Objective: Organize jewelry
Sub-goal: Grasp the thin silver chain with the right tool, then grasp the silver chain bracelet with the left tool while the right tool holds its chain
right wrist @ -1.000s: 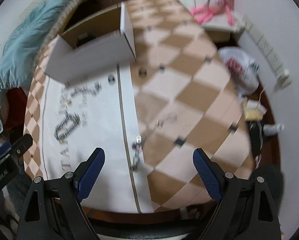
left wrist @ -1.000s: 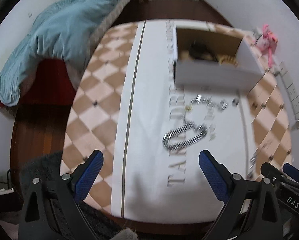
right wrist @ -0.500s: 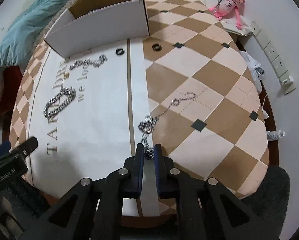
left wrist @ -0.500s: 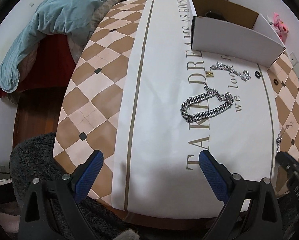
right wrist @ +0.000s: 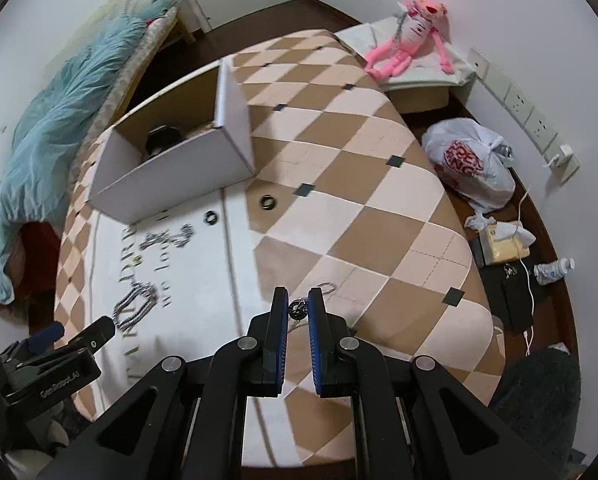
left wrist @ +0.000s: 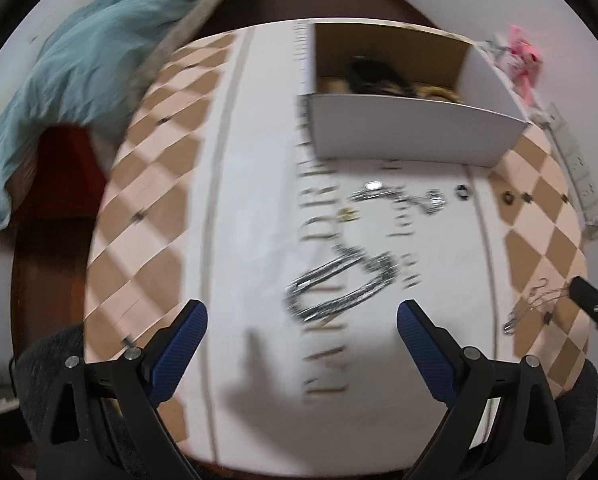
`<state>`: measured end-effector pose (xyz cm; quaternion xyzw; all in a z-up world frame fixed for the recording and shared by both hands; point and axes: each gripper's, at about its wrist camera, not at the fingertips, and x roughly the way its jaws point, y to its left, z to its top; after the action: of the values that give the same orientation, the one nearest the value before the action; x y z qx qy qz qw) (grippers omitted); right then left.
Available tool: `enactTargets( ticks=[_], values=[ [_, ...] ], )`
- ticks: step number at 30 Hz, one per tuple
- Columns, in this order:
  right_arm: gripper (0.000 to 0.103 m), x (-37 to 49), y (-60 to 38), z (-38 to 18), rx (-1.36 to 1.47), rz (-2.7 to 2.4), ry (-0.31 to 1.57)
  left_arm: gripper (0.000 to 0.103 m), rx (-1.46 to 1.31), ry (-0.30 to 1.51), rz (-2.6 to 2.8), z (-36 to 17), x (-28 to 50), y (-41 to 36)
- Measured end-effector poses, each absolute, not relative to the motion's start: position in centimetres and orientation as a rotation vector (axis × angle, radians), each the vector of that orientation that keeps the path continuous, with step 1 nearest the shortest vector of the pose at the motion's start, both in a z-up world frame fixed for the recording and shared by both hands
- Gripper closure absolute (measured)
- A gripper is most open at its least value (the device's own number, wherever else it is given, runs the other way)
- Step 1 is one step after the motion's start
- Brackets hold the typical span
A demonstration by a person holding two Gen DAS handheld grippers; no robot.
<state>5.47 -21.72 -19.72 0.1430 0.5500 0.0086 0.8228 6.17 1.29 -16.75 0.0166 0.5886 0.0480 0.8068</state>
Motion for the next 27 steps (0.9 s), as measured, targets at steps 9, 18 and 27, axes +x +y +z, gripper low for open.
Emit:
enactTargets(
  ticks=[9, 18, 27],
  values=[
    [0.093, 5.3, -23.7, -21.3, 0.361, -0.017, 1.2, 0.069, 0.076, 1.319, 0.023, -19.7, 8.7, -1.9],
    [0.093, 4.6, -24.6, -19.4, 0.44, 0.038, 1.173, 0.097, 0.048, 1.262, -0.025, -18.7, 8.5, -1.6],
    [0.093, 4.3, -23.0, -14.4, 0.449, 0.157, 1.121, 0.097, -0.049, 1.184, -0.087, -12.9, 6.4, -0.1]
  ],
)
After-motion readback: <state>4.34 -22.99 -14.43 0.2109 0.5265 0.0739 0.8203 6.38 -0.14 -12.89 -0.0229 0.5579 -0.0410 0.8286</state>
